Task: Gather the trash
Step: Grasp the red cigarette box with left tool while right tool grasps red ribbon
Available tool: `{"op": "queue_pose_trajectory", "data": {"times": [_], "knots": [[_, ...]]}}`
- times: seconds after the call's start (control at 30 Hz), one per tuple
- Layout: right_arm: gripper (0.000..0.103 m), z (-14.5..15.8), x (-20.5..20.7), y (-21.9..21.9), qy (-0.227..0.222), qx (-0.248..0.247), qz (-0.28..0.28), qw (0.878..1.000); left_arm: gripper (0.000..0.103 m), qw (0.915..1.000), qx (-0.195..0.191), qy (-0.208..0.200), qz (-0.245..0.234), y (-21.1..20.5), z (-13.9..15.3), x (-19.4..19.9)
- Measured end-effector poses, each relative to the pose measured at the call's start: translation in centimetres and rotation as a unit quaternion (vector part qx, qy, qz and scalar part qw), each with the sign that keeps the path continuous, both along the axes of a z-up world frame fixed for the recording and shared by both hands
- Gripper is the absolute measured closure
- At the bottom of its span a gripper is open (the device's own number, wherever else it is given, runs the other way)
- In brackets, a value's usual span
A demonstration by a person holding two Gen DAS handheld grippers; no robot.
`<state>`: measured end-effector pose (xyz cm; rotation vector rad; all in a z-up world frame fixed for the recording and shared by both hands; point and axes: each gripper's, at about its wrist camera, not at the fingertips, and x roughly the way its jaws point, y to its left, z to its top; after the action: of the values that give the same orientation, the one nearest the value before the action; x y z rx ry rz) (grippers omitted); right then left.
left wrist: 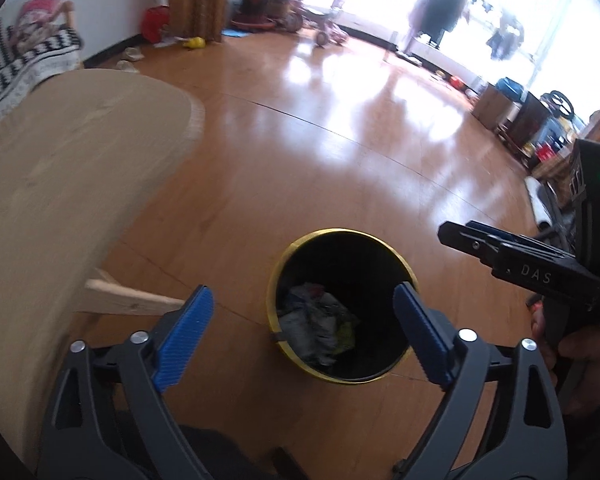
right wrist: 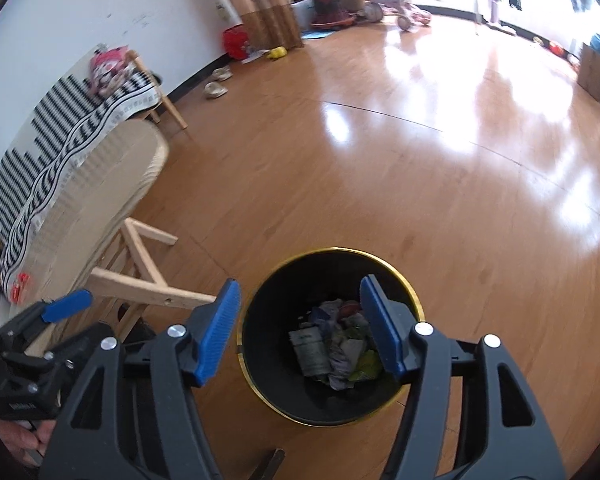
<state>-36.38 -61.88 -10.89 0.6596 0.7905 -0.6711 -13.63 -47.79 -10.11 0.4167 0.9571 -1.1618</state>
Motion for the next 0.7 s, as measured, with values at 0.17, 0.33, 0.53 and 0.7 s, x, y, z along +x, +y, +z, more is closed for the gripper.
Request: {"op": "queue_pose_trajectory", "data": {"times": [0.17,0.33,0.53,0.7], "knots": [[0.038,1.9,6.0,2.4,-0.008,-0.013,0.061,0.998,0.010,0.9966,-0.005,-0.045,0.068,5.6,2.9,4.3],[0.037,4.3,16.5,8.7,-0.022,-0.029,0.169,0.985,0.007,0.9823,-0.016,-0.083,0.167,15.0,5.9,10.5],[0.033,5.7,29.0,19.6,-0.033,-0.041,0.312,0.949,0.007,0.9373,0.010,-0.093,0.336,30.3,6.7,19.6],[0.033,5.0,39.8,30.1,-0.023,-0.049,0.429,0.902,0.007,0.8950,0.045,-0.095,0.434,40.3,5.8,25.0]]}}
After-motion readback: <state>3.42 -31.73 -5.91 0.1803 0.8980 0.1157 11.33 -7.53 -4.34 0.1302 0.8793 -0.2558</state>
